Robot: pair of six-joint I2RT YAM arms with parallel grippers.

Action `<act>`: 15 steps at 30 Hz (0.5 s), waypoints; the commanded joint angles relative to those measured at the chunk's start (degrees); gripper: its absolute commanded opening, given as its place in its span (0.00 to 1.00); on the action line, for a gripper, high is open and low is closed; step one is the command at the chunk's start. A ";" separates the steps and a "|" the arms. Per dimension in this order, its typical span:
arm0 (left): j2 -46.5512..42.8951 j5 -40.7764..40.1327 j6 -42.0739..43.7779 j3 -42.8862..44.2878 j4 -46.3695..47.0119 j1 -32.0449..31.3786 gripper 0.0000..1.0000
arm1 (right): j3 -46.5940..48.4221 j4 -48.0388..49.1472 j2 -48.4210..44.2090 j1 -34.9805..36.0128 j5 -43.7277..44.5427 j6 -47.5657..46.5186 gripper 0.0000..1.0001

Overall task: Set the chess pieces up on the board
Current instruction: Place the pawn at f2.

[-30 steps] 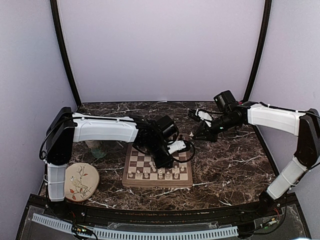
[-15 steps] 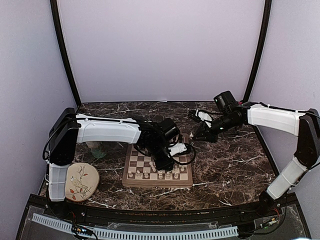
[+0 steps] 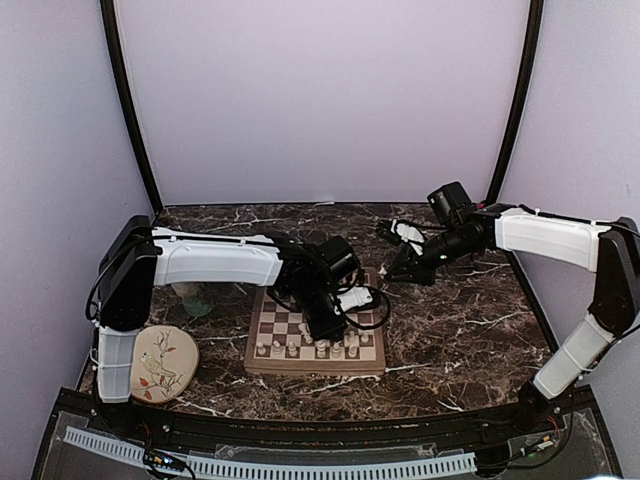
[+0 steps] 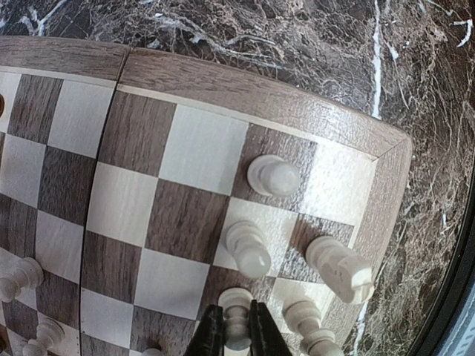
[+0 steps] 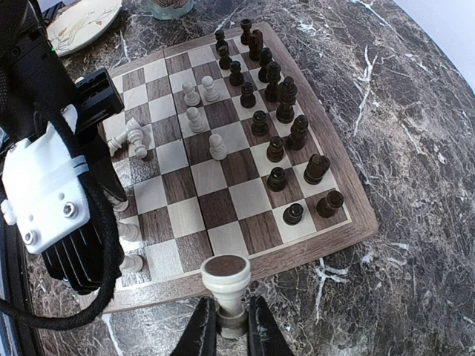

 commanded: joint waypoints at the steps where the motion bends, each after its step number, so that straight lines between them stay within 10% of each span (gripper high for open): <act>1: -0.45 0.27 0.20 1.20 -1.11 -0.46 0.15 | 0.23 0.15 0.44 -0.31 -1.06 -0.40 0.12; 15: -5.65 -2.55 -0.31 1.04 2.17 -0.39 0.31 | 1.19 -1.04 -0.16 -0.29 -1.34 -0.36 0.13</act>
